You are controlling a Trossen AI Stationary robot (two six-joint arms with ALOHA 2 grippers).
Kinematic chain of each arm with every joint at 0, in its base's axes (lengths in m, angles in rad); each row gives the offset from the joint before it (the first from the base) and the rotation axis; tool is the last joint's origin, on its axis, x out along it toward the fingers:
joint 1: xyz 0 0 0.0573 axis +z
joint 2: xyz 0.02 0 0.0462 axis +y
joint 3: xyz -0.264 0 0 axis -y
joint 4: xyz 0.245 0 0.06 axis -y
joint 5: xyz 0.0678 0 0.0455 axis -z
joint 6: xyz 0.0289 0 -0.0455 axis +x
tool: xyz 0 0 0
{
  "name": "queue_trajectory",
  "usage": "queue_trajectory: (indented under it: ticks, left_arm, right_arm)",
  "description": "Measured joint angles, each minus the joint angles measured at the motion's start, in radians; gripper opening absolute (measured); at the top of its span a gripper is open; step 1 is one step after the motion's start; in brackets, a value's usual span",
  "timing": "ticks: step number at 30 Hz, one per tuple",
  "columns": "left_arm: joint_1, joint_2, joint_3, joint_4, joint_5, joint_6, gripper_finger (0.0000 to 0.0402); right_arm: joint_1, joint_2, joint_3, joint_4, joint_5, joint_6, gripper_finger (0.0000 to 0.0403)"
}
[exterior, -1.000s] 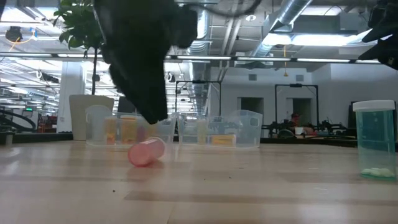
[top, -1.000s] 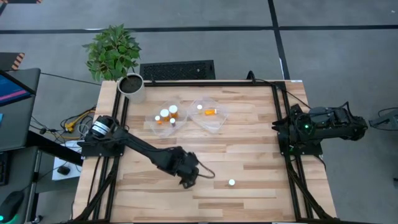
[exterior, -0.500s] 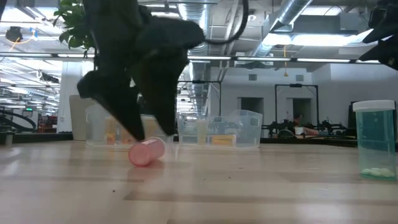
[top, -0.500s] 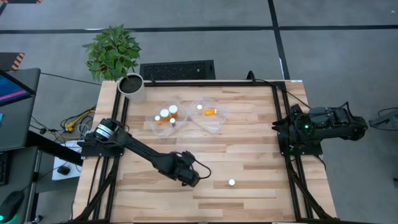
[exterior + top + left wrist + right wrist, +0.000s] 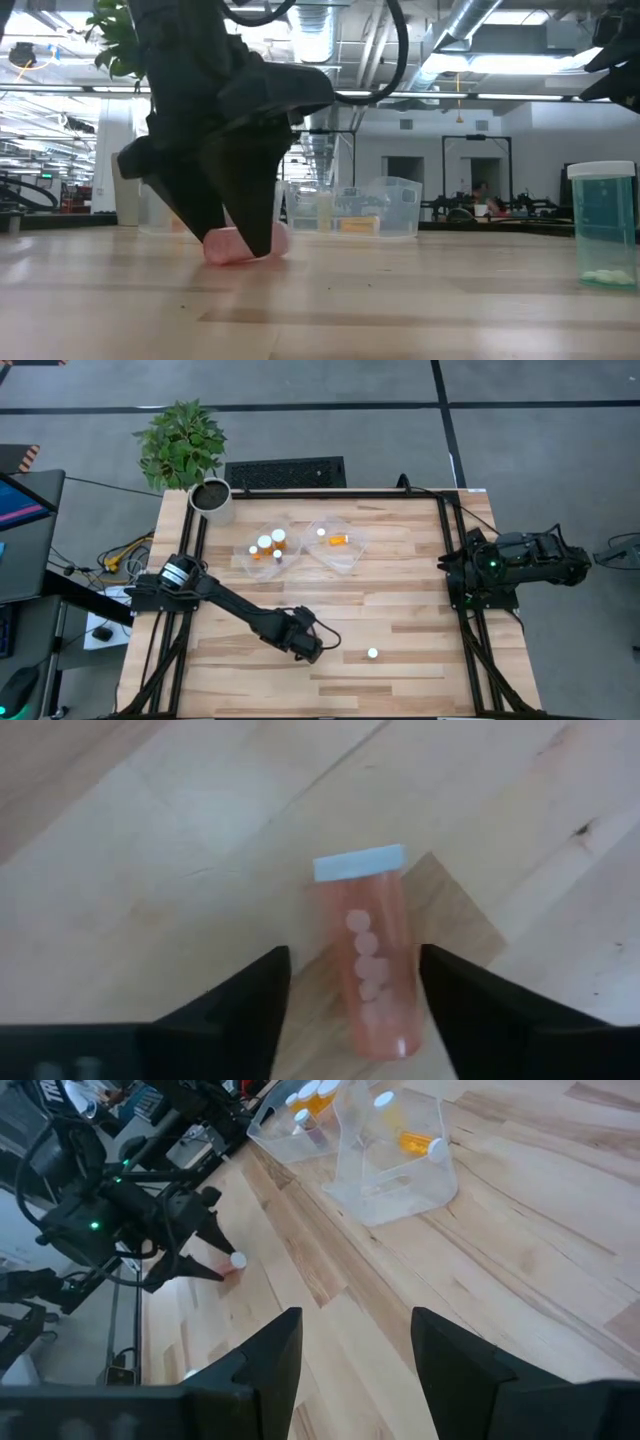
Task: Pick and place medicine bottles into bin by pill shape (circle, oval)
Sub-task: Put the small pink tablet bottle into the right transparent bin
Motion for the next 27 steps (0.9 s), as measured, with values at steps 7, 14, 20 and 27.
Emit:
queue_trajectory:
  ticks: [7,14,20,27]
  left_arm:
    - [0.003,0.005,0.013,0.006,0.010,0.027,0.0100]
    - [0.003,-0.007,0.014,0.013,-0.011,0.038,0.0052]
    - [0.021,-0.109,0.014,0.017,-0.159,0.072,0.0075]
    - [0.083,-0.257,0.014,0.298,-0.438,0.331,0.0076]
  right_arm:
    - [0.000,0.000,0.000,0.000,0.000,0.000,0.0201]
    - [0.000,0.000,0.000,0.003,0.000,0.000,0.0201]
    - [0.000,0.000,-0.012,0.129,0.000,-0.030,0.0201]
    - [0.000,0.038,-0.080,0.423,0.000,-0.110,0.0201]
